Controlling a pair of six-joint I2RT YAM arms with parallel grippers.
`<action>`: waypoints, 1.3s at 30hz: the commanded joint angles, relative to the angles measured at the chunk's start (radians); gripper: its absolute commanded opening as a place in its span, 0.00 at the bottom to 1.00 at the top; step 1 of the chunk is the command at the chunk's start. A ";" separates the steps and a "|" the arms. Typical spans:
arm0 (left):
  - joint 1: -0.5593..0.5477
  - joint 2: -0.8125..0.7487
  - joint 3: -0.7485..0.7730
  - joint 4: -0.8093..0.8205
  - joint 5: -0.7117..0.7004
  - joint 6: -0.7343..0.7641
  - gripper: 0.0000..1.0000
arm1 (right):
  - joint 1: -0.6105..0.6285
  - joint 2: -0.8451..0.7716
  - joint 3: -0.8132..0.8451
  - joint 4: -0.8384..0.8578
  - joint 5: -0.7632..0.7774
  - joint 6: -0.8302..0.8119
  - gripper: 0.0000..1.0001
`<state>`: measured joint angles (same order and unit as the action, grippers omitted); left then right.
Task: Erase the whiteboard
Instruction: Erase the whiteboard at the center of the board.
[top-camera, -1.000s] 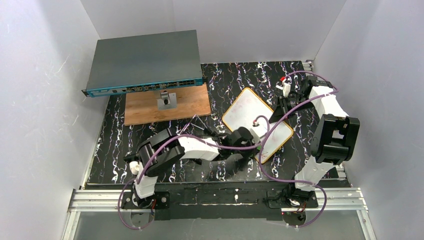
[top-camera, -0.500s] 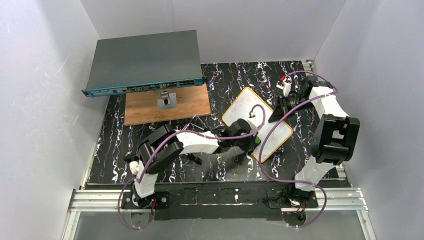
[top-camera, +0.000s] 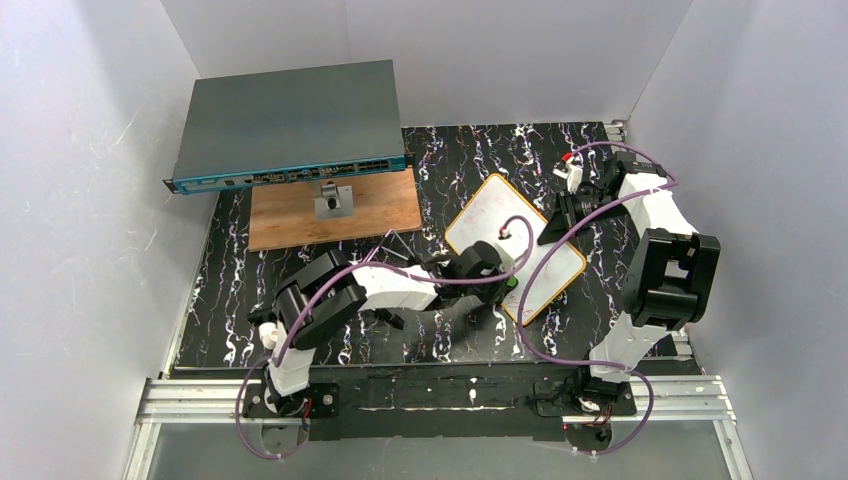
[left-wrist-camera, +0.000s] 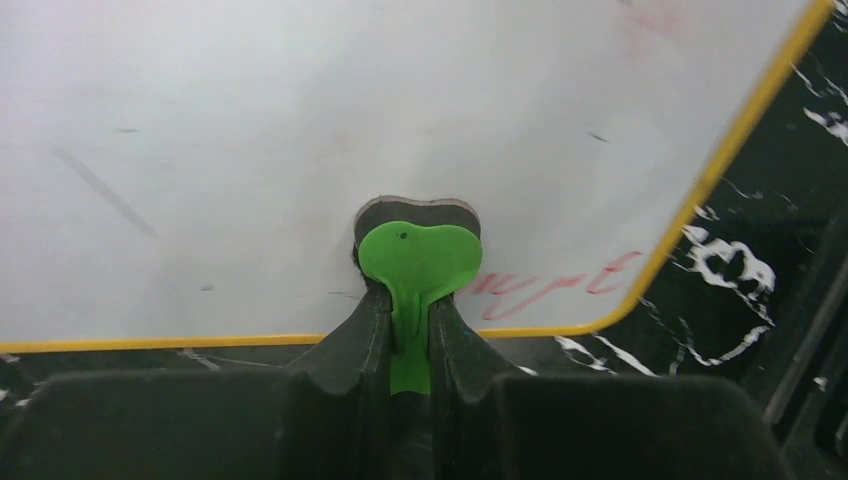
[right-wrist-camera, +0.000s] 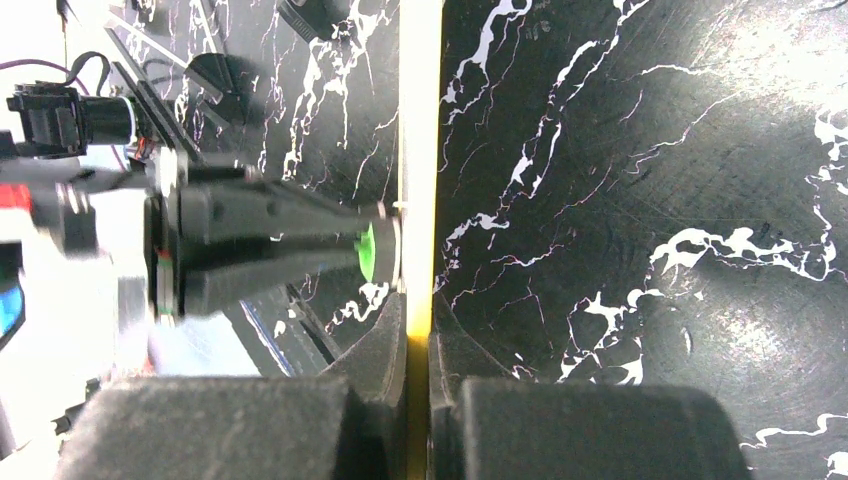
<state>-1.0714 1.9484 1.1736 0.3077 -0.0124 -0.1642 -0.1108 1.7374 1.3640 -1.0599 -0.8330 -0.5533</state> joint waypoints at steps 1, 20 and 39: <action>-0.089 0.031 0.021 -0.002 0.045 0.037 0.00 | 0.022 -0.036 -0.011 -0.012 -0.040 -0.060 0.01; 0.030 -0.037 -0.027 -0.023 -0.053 -0.082 0.00 | 0.022 -0.046 -0.025 -0.006 -0.059 -0.070 0.01; -0.038 -0.032 -0.020 -0.044 -0.113 -0.075 0.00 | 0.022 -0.079 -0.055 0.035 -0.074 -0.042 0.01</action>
<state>-1.1671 1.9488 1.1568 0.2958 -0.0933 -0.2073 -0.1093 1.6985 1.3251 -1.0470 -0.8375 -0.5552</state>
